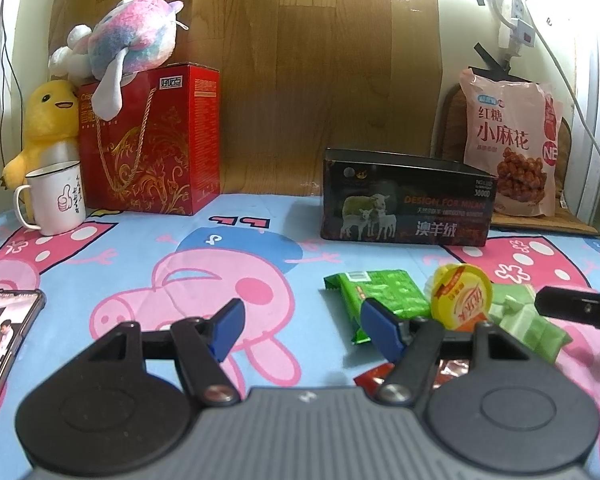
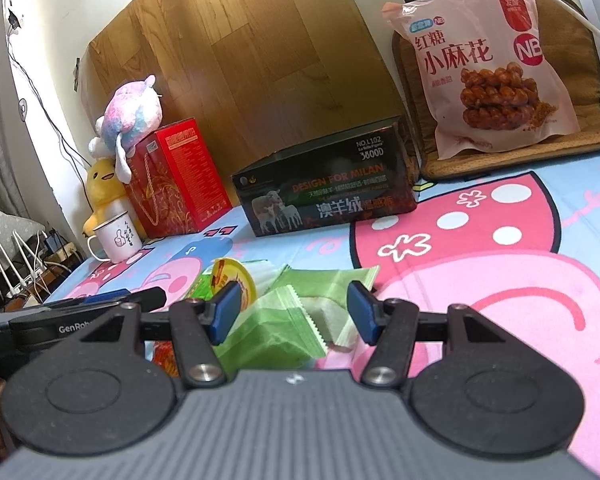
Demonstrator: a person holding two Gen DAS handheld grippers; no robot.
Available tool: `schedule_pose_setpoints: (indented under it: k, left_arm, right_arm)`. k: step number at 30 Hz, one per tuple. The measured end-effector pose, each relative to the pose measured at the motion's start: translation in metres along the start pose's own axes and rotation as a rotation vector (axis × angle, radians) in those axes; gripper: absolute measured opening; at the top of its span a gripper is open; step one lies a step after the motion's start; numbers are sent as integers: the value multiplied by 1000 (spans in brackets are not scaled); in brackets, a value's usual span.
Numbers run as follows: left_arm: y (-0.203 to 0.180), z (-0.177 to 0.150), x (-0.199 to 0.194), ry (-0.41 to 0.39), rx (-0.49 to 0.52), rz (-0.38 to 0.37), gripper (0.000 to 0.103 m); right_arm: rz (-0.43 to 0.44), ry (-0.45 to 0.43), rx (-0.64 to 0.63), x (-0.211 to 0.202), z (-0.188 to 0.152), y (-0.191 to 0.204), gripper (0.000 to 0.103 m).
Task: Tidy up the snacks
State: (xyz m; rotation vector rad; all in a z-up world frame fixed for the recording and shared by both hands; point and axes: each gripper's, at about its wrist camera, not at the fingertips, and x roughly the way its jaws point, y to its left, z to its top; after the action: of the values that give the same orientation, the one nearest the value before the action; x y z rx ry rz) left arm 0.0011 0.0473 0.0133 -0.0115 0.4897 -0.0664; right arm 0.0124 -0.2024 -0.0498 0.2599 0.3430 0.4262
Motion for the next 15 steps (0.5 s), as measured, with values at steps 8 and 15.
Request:
schedule_pose_setpoints:
  k: [8,15]
  left_arm:
    - [1,0,-2,-19,-6,18,81]
    - [1,1,-1,-13,-11,34,84]
  right_arm:
    - [0,-1,0,0,0,0,61]
    - [0,-2,1,0,0,0,61]
